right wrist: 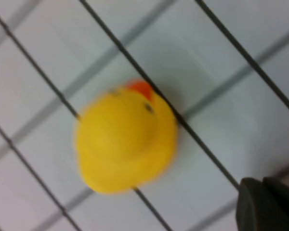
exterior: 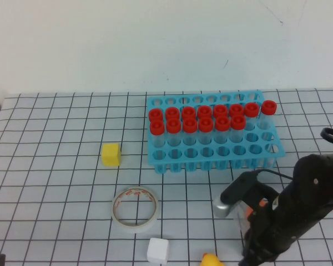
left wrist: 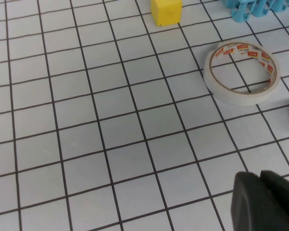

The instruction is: Place the test tubes

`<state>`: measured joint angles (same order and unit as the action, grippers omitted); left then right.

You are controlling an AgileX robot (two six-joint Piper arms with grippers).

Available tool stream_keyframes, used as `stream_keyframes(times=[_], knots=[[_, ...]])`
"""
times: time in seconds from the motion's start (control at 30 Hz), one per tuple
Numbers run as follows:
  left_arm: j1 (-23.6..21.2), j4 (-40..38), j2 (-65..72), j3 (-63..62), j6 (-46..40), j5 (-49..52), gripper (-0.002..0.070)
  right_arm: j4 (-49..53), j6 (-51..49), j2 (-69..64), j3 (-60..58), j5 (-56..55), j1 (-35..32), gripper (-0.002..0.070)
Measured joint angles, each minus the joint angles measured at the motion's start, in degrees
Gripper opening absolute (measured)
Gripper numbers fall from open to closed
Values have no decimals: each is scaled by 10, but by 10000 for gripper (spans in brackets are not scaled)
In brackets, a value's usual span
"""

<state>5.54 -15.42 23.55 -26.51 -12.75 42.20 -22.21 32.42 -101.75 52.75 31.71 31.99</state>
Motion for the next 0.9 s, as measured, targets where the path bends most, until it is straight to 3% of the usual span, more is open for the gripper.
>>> stream_keyframes(times=[0.53, 0.63, 0.9], knots=[[0, 0, 0, 0, -3, 0, -1, 446, -369, 3, 0, 48, 0, -1], [0, 0, 0, 0, -3, 0, -1, 479, -425, 5, 0, 51, 0, 11], [0, 0, 0, 0, -3, 0, -1, 399, -559, 66, 0, 73, 0, 278]])
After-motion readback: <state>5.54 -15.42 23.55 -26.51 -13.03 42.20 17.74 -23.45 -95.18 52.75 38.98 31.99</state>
